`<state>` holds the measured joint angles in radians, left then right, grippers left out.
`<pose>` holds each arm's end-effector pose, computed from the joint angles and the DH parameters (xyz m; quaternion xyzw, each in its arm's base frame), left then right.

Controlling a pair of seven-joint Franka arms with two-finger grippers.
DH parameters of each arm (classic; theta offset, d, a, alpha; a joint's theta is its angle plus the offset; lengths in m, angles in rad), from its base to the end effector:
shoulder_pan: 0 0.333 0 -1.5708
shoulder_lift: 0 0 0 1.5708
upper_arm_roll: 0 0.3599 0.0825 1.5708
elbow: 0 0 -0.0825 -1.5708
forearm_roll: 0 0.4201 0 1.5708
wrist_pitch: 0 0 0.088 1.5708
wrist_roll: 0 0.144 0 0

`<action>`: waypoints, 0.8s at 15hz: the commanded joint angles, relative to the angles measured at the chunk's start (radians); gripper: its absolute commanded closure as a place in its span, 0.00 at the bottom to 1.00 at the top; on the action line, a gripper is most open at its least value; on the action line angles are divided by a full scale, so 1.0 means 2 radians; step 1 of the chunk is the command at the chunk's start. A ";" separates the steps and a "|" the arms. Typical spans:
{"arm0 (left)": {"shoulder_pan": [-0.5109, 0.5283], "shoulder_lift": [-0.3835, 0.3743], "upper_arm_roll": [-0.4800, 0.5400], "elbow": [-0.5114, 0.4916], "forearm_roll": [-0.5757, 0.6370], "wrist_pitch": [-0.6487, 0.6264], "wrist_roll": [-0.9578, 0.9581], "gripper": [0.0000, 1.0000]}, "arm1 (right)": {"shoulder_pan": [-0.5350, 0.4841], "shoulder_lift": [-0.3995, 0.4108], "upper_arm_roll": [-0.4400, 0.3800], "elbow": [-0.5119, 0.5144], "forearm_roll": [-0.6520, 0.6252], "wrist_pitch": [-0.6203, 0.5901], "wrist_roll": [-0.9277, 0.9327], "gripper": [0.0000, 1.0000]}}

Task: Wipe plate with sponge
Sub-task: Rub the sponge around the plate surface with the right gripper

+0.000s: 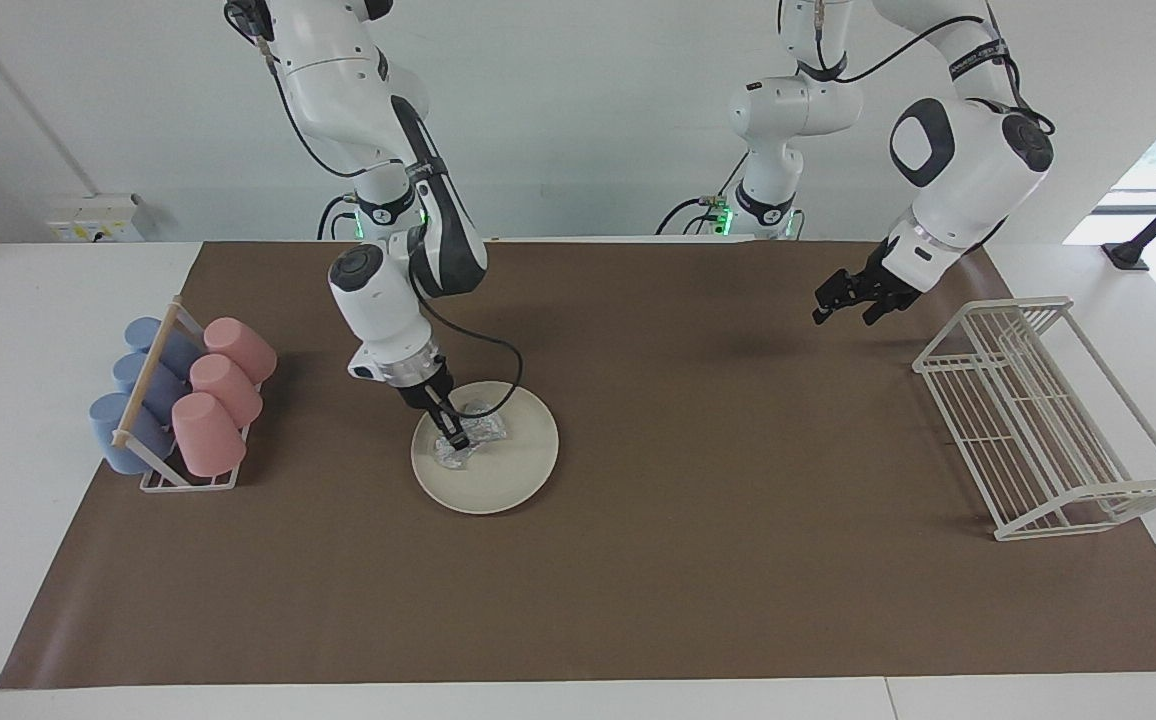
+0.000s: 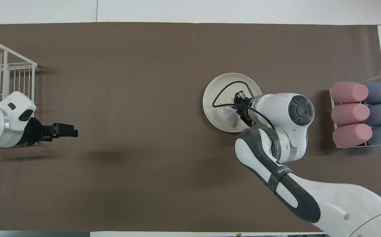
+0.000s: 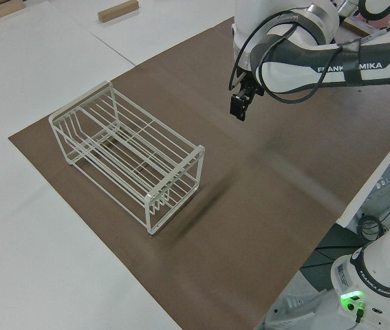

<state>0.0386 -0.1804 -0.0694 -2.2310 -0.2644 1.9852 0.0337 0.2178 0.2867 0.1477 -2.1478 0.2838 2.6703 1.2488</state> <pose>0.5063 -0.0415 0.4341 0.9928 0.0258 -0.0320 0.1127 0.5953 0.2226 0.2711 -0.8341 0.5302 -0.0086 0.1520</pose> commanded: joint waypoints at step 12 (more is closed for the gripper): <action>-0.017 0.003 -0.007 0.005 -0.002 0.021 -0.037 0.00 | 0.024 -0.041 -0.001 0.169 -0.035 -0.269 0.195 1.00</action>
<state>0.0317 -0.1804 -0.0795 -2.2307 -0.2664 2.0106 0.0178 0.2438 0.2183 0.1431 -1.8404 0.2610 2.1800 1.5574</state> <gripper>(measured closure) 0.000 0.903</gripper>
